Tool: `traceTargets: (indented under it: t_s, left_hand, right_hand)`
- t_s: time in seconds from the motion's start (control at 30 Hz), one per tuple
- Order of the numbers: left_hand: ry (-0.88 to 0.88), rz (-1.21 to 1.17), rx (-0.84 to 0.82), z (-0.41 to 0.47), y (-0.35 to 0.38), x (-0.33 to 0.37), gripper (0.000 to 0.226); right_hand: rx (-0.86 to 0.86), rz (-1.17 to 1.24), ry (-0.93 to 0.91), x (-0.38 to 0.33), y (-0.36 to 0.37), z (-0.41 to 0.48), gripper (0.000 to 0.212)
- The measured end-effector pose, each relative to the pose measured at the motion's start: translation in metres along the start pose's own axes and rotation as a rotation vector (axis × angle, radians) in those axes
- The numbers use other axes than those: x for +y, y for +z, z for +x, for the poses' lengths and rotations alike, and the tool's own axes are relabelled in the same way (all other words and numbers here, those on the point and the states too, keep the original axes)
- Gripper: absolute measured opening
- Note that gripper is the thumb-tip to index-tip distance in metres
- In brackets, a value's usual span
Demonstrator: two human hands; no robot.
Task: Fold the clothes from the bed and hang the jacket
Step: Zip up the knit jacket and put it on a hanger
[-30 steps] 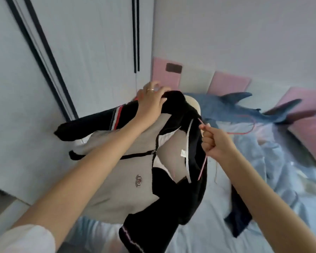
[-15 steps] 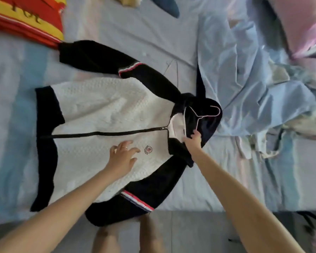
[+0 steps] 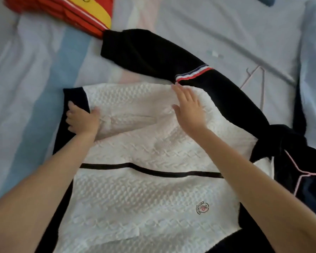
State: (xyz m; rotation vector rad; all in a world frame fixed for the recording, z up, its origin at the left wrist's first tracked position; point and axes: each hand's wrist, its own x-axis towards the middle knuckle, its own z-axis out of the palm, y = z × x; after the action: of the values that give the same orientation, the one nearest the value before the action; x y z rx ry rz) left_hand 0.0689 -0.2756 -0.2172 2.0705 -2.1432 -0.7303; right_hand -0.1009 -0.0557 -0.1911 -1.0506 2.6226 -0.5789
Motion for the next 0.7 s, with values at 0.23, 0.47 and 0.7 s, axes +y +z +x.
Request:
traceTargets:
  t_s: [0.23, 0.47, 0.7]
  left_hand:
    - [0.362, -0.001, 0.032, 0.030, 0.001, -0.027, 0.028]
    - [0.667, -0.184, 0.081, 0.090, -0.039, 0.014, 0.020]
    - [0.305, -0.438, 0.025, 0.108, -0.021, 0.015, 0.026]
  right_hand:
    - [0.106, -0.301, -0.244, -0.014, 0.048, 0.059, 0.021]
    - [0.193, -0.215, -0.075, -0.027, 0.002, 0.104, 0.020]
    - [0.078, -0.331, -0.247, -0.078, 0.066, 0.073, 0.055]
